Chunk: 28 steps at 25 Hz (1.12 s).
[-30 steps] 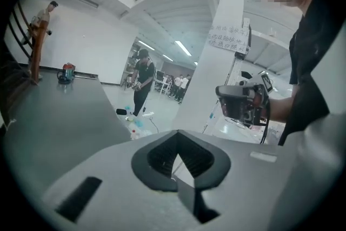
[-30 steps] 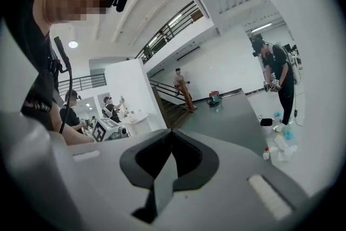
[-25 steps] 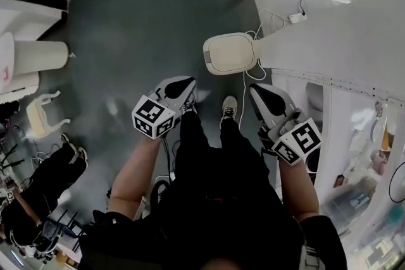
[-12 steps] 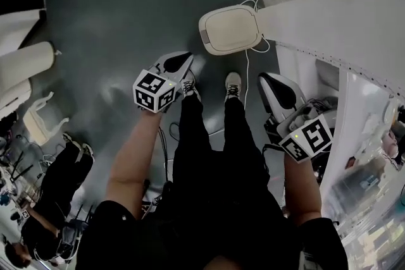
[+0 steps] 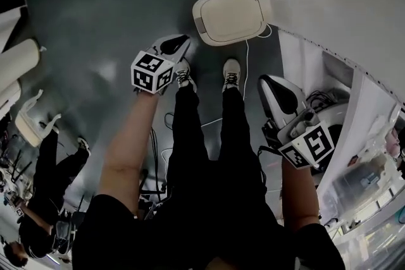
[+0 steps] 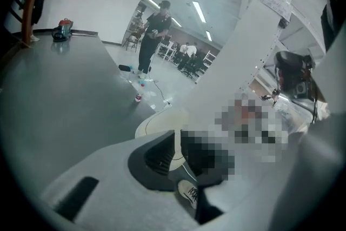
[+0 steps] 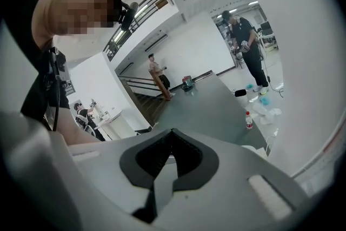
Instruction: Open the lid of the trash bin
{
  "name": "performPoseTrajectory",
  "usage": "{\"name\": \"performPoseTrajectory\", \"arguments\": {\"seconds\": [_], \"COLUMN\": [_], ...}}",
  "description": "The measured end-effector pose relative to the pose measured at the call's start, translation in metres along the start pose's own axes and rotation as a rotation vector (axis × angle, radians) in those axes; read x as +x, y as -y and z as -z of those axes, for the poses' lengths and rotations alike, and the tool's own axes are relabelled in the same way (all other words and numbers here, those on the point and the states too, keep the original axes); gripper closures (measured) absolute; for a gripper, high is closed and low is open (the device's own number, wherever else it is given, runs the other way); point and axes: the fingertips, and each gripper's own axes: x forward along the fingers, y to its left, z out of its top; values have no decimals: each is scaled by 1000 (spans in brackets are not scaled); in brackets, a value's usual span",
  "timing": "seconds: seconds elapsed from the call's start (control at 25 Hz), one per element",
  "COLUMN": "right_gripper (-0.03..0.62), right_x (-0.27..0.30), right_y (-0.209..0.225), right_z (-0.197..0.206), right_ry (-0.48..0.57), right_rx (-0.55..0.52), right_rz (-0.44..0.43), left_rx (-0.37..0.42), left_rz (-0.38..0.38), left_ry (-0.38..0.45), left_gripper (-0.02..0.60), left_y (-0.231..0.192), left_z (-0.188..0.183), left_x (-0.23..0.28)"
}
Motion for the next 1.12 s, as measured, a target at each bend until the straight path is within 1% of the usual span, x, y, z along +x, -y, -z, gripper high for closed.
{"name": "performPoseTrajectory", "arguments": {"seconds": [0.12, 0.24, 0.44, 0.56, 0.72, 0.84, 1.0, 1.12], "right_gripper": [585, 585, 585, 585, 585, 585, 585, 585], "right_x": [8, 17, 25, 29, 33, 36, 35, 34], "right_y": [11, 21, 37, 44, 52, 57, 61, 61], "right_z": [17, 33, 54, 63, 73, 80, 85, 84], "right_ry": [-19, -38, -72, -83, -95, -102, -109, -99], "right_rx": [23, 38, 70, 80, 96, 109, 126, 138], "right_rz": [3, 4, 6, 7, 12, 14, 13, 12], "left_rx": [-26, -73, -165, -225, -277, -287, -269, -262], "left_rz": [-6, -12, -17, -24, -44, -50, -66, -77], "left_ry": [-27, -48, -101, -97, -94, -96, -135, -138], "left_gripper": [499, 471, 440, 434, 428, 426, 426, 412], "left_y": [-19, -38, -61, -73, -88, -95, -100, -101], "left_z": [14, 29, 63, 73, 80, 82, 89, 87], "left_x": [25, 48, 84, 100, 116, 126, 135, 133]}}
